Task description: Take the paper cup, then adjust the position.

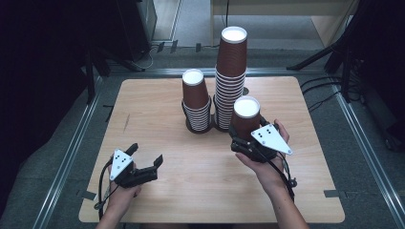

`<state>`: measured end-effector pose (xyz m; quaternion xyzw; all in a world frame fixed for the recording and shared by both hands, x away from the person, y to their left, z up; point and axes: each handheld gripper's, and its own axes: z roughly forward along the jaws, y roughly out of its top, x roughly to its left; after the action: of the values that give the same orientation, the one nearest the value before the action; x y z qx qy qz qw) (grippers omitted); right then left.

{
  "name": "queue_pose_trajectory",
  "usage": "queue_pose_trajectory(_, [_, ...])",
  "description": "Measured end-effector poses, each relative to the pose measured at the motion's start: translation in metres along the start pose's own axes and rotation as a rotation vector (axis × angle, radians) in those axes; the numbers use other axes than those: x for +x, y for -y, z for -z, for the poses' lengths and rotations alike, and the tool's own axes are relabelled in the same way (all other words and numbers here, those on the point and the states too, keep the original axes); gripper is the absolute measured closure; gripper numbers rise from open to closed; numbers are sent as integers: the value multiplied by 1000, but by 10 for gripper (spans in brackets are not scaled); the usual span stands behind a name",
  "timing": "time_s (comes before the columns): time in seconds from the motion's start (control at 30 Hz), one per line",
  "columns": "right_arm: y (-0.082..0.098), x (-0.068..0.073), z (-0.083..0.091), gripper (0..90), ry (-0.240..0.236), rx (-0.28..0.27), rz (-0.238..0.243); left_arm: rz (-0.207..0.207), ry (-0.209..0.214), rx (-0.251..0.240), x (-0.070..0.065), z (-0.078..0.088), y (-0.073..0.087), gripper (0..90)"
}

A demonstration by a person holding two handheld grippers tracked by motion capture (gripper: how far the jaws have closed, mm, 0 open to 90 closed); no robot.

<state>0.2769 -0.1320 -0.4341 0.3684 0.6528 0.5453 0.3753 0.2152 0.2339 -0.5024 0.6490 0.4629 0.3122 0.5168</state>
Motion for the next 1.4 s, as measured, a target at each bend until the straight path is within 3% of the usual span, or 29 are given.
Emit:
queue_pose_trajectory(0.23, [7,4,-2,133,-6,5,7,3,49,-17,-12,-8,-18,8])
queue_pose_trajectory(0.5, [12,10,-4,133,-10,5,18,-23,94,-24,-30,-18,-37,8])
queue_pose_trajectory(0.57, [14,14,-5,133,-7,2,44,-28,107,-26,-35,-21,-41,8])
queue_pose_trajectory(1.0, [19,20,-9,133,-20,21,97,-31,173,-28,-53,-28,-59,8])
queue_pose_trajectory(1.4, [27,33,-18,133,-32,31,136,-29,219,-27,-64,-33,-68,8])
